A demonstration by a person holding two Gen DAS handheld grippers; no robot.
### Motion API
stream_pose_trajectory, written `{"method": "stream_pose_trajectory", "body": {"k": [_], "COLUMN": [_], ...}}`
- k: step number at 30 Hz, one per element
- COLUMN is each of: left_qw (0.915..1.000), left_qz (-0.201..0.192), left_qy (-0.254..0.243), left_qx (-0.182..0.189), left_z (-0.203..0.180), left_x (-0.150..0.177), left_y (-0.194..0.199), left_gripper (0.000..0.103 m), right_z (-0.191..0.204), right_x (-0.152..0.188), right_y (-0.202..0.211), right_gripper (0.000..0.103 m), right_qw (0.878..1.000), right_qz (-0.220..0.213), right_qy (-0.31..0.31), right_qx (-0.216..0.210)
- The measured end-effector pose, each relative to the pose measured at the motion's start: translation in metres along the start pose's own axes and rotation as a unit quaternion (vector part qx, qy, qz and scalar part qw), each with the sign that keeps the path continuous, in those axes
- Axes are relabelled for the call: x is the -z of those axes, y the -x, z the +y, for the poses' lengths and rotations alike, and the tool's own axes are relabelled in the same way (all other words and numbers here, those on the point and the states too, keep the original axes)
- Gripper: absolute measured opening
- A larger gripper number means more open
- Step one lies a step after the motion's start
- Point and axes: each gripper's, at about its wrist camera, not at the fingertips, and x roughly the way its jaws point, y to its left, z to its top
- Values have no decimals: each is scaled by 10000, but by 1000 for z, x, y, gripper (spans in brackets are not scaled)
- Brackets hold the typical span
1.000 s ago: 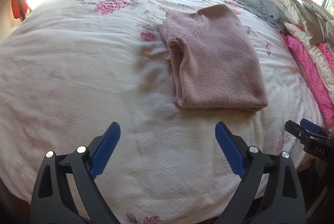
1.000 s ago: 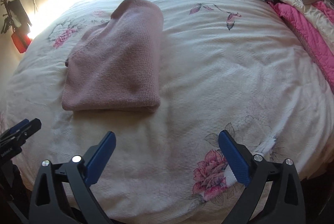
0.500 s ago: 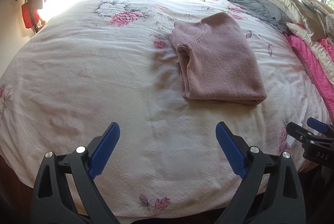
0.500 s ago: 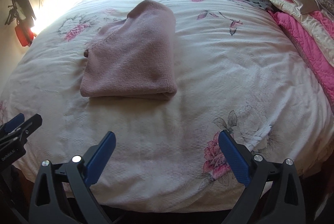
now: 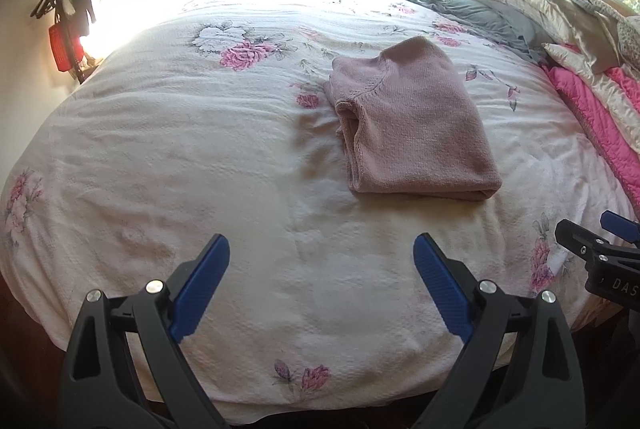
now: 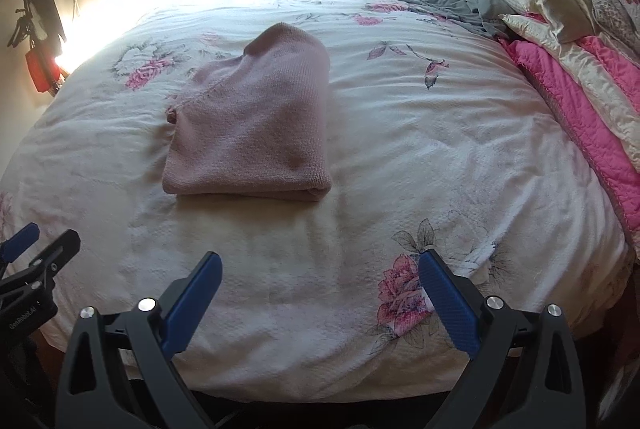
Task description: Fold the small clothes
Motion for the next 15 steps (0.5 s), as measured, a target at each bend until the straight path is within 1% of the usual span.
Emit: {"method": "stream_pose_trajectory", "body": {"k": [9, 15], "left_qw": [10000, 10000], "left_qz": [-16, -37], "left_qy": [-56, -49], "left_qx": [-34, -36], "left_z": [-2, -2], "left_x": [1, 2], "left_y": [1, 2], "left_gripper": [93, 93], "right_z": [-1, -5], "right_x": [3, 5], "right_y": [-1, -5], "right_gripper": [99, 99], "right_qw": [10000, 9997], "right_qz": [37, 127], "right_qy": [-42, -171], "right_qx": [-1, -112]}}
